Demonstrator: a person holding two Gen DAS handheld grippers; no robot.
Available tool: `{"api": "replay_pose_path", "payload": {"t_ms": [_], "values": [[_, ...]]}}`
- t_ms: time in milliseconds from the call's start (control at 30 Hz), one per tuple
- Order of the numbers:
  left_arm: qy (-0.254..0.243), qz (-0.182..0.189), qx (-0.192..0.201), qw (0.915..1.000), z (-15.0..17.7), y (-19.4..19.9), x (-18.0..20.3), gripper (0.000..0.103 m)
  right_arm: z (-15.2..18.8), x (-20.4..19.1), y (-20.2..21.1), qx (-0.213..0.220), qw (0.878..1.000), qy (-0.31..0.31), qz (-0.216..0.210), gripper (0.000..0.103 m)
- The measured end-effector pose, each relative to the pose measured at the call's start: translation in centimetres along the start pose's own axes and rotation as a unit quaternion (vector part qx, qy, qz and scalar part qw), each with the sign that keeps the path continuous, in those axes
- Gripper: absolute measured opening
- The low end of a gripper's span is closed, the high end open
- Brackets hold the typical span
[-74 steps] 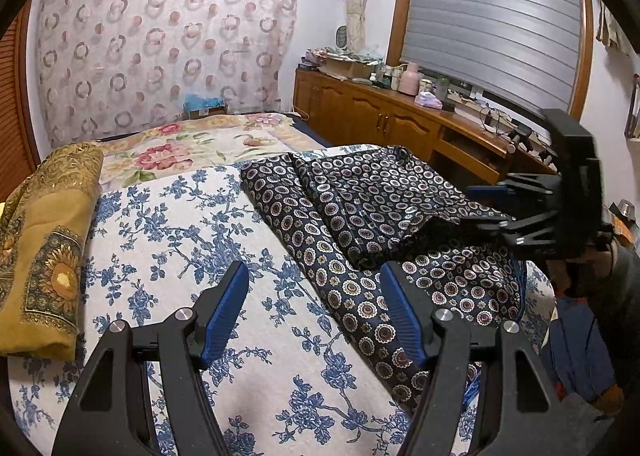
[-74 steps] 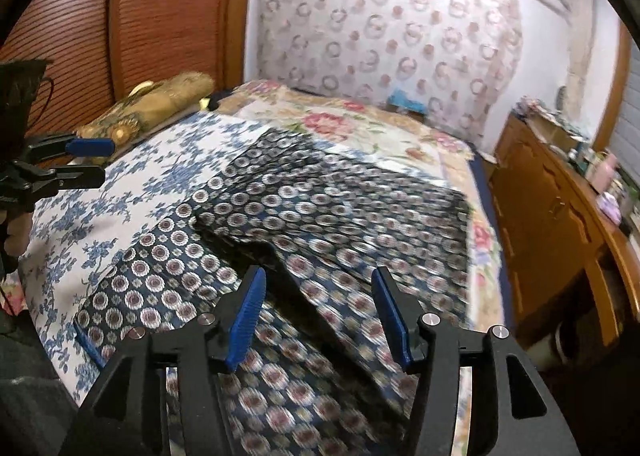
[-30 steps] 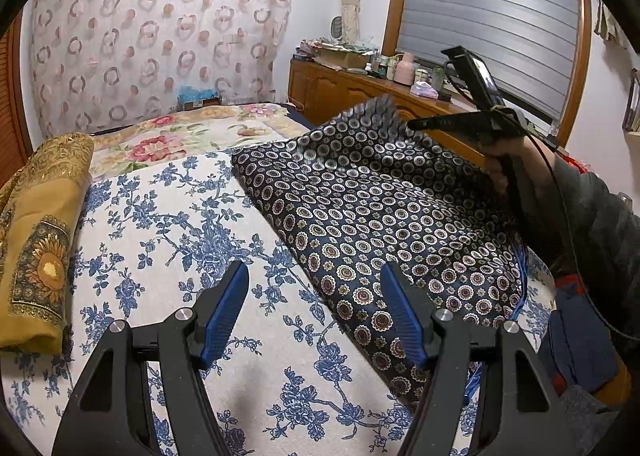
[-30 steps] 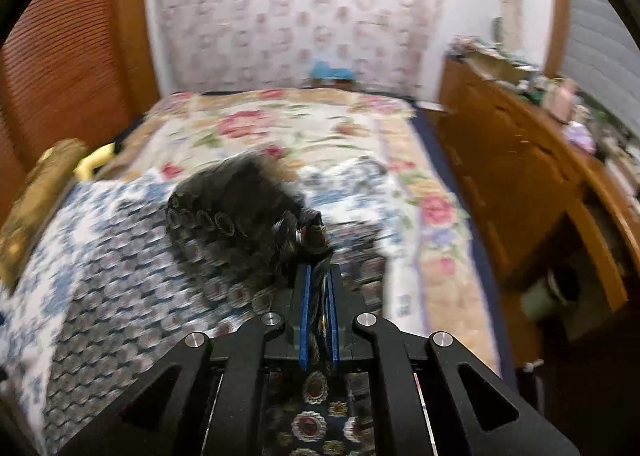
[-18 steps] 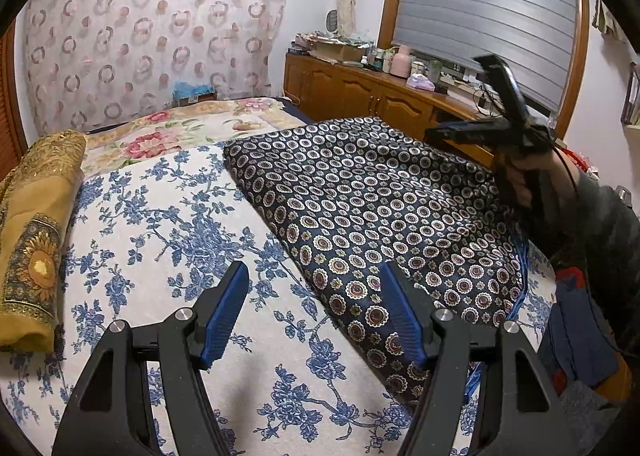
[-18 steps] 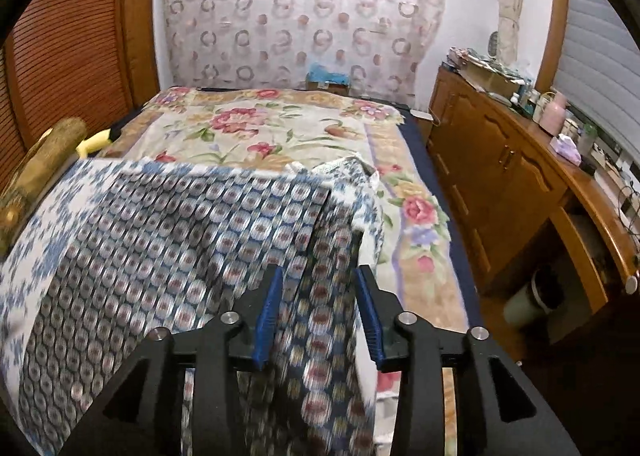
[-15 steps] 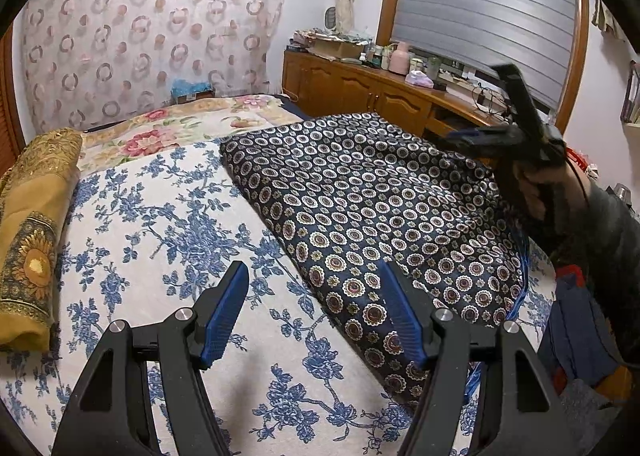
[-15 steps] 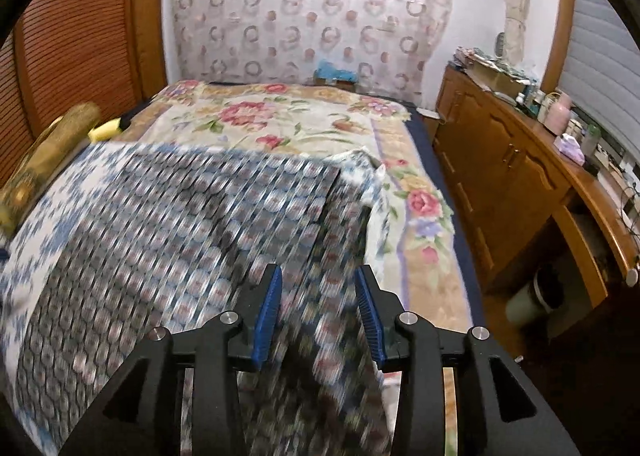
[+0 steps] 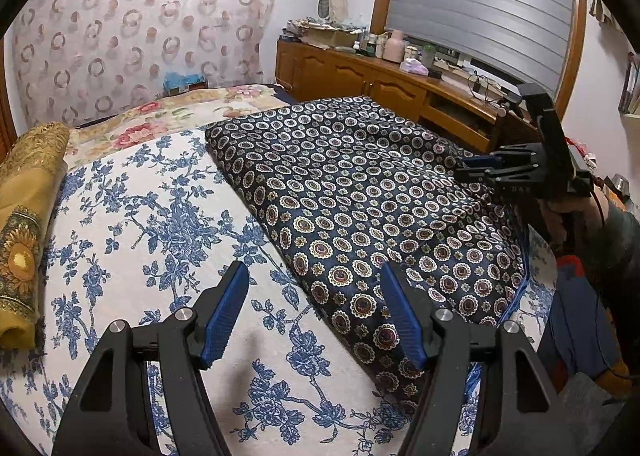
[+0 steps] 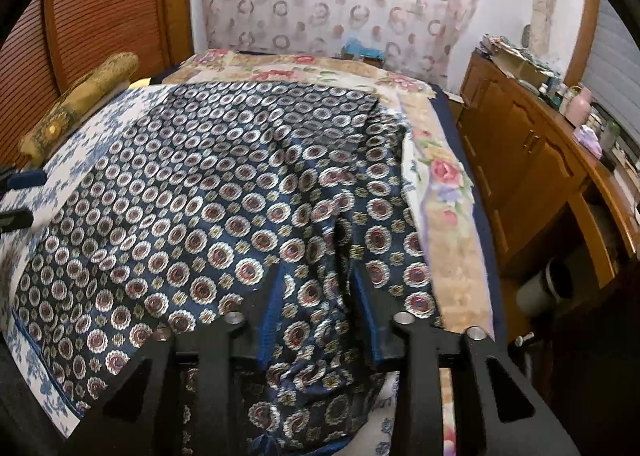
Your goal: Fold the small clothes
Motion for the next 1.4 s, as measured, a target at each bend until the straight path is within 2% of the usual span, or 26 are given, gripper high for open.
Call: {"api": "replay_pose_path", "payload": {"t_ms": [33,100,167,233,467,600,867,1000,1100,1133,1167,1233,1400], "values": [[0.0,0.0,-0.001,1.0,0.0,-0.1,0.0,0.069,0.4,-0.1,-0.1,-0.001,1.0,0.004,0.001,0.034],[0.001,0.001,-0.004,1.0,0.1,-0.2,0.0,0.069,0.9,-0.3,-0.3,-0.003,1.0,0.013,-0.001,0.025],[0.001,0.001,-0.006,1.0,0.2,-0.3,0.0,0.069,1.0,-0.8,-0.6,-0.004,1.0,0.022,-0.004,0.006],[0.001,0.001,-0.008,1.0,0.3,-0.4,0.1,0.069,1.1,-0.8,-0.2,0.0,1.0,0.028,-0.014,0.002],[-0.003,0.004,-0.017,0.9998,0.4,-1.0,0.4,0.069,0.8,1.5,3.5,0.053,0.998,0.005,0.014,0.001],[-0.006,0.007,-0.022,0.9997,0.6,-1.3,0.7,0.069,1.4,3.1,3.1,0.046,0.998,-0.016,0.032,0.001],[-0.02,0.011,-0.041,0.9989,1.0,-2.0,1.5,0.069,2.2,3.0,2.4,0.034,0.999,-0.017,0.035,0.001],[-0.017,0.028,-0.045,0.9985,1.0,-2.0,1.9,0.063,1.9,2.1,2.5,0.041,0.998,-0.009,0.053,0.008],[-0.018,0.026,-0.05,0.9983,1.1,-2.1,2.0,0.058,1.6,1.4,2.5,0.046,0.997,-0.004,0.06,0.028],[-0.017,0.025,-0.052,0.9982,1.1,-2.2,2.0,0.057,1.7,0.9,2.6,0.049,0.997,-0.002,0.061,0.039],[-0.016,0.025,-0.054,0.9981,1.2,-2.3,2.0,0.057,1.8,0.5,2.8,0.052,0.997,0.0,0.059,0.045],[-0.015,0.025,-0.058,0.9979,1.3,-2.4,2.0,0.056,2.1,0.2,3.2,0.056,0.997,0.002,0.055,0.053],[-0.017,0.03,-0.071,0.9968,1.7,-2.7,2.3,0.055,3.2,-1.5,4.2,0.067,0.997,0.007,0.037,0.055]]}}
Point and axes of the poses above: each gripper's, at about its wrist camera, not at the fingertips, and y roughly against the way its jaws point, x to its right, z to its underside, the point moved 1 cm from there along -y, roughly the way its jaws point, and after that the axes turned 3 degrees about -y, right-handed, at the moved point
